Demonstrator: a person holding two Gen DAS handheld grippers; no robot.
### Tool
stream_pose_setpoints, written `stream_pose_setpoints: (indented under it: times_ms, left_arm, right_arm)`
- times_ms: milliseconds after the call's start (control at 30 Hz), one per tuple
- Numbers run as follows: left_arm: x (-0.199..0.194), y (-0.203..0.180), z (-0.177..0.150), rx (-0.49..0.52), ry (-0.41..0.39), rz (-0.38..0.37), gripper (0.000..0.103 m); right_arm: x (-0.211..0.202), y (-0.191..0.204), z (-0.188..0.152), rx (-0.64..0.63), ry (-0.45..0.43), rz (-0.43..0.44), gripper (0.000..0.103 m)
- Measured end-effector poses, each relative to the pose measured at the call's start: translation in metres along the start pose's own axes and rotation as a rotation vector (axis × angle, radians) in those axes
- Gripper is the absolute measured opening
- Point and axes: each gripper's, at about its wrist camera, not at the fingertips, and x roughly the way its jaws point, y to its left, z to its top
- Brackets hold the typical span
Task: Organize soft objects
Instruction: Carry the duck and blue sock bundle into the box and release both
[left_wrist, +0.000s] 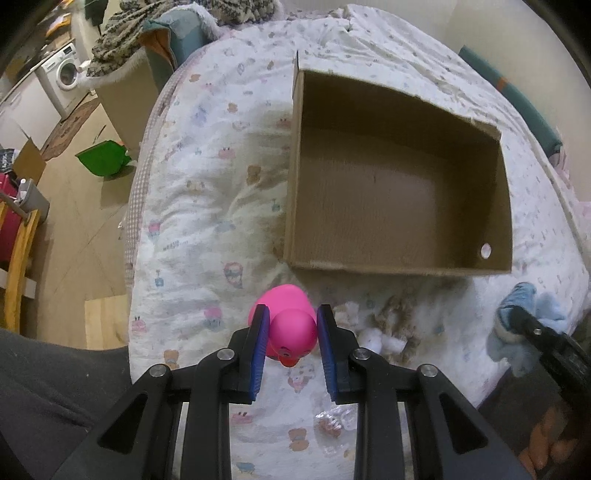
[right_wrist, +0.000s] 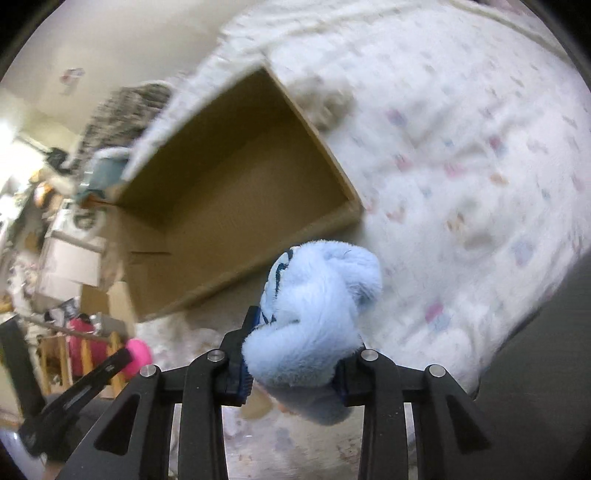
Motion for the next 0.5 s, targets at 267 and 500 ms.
stream_pose_setpoints:
  times_ms: [267,500]
  left_arm:
    - [-0.008,-0.016,0.029,0.021,-0.059,-0.001,0.024]
    - [0.000,-0.033,0.053,0.054,-0.084,-0.003,0.024]
  right_arm:
    - [-0.014,0.035,0.048,-0.131,-0.104,0.142,0.035]
    - [0.009,0.050,0.067,-0.204,-0.108,0.150,0.035]
